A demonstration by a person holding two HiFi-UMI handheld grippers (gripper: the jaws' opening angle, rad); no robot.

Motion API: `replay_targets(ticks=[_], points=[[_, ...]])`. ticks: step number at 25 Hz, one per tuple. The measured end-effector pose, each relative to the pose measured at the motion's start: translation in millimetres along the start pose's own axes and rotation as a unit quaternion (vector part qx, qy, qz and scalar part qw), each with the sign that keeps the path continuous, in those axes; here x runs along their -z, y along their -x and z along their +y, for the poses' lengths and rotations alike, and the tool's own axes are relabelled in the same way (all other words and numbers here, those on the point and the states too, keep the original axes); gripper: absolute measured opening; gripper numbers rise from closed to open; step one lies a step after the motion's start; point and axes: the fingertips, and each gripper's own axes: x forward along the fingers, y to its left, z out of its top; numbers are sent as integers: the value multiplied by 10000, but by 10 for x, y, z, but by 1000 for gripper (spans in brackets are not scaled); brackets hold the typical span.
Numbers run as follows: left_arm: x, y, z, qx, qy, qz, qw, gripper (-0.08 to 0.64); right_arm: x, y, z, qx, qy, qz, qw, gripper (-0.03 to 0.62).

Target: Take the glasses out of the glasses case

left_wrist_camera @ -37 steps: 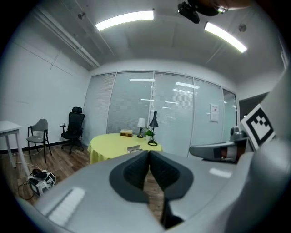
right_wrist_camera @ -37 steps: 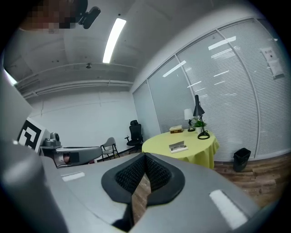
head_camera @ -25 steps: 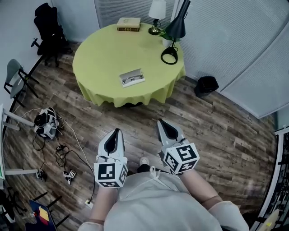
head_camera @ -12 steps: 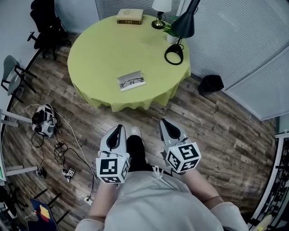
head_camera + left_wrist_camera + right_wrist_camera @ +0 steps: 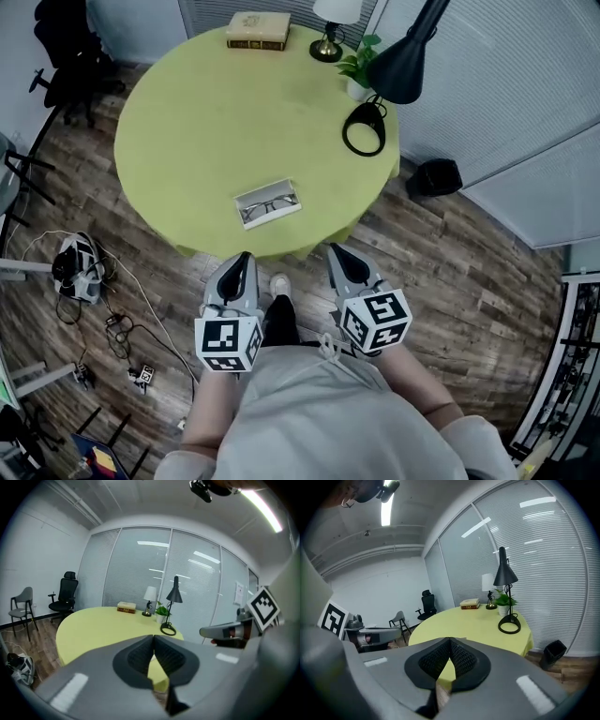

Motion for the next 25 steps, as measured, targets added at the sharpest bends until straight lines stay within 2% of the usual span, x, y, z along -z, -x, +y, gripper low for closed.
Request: replay_targets(ticks=[2,7,10,13,19,21,23,25], points=[[-22,-253,118,171,-18,6,9999,6,-45,-272,-94,47,46,120,9999,-2],[67,-868,277,677,-423,357,9962,6,6,-915,-301,124,437,546,9975,-1],[109,-1208,423,644,-459,529,9955,6,55,-1243,-399,13,455,800,9958,0],[280,-1440,521,573,-610,953,9919,6,143,-1473,-462,-74,424,1066,9934,-1],[645,-1748,616,699,-875,1658,9798,11,289,-1795,-497,-327,427,1426,9883,-1],[736,-1843,625,785,-963,1888,9741,47,341,-1868,-525,-392,406,1523,9867,0],[806,-1919,613,895,-1078,2101,9676,55,391,-1912,-549,-486,407,1620,9848,0],[875,-1990,583,1031,-1426,2313,9568,67,428,-1945,-568,-589,431,1718,9824,-2]])
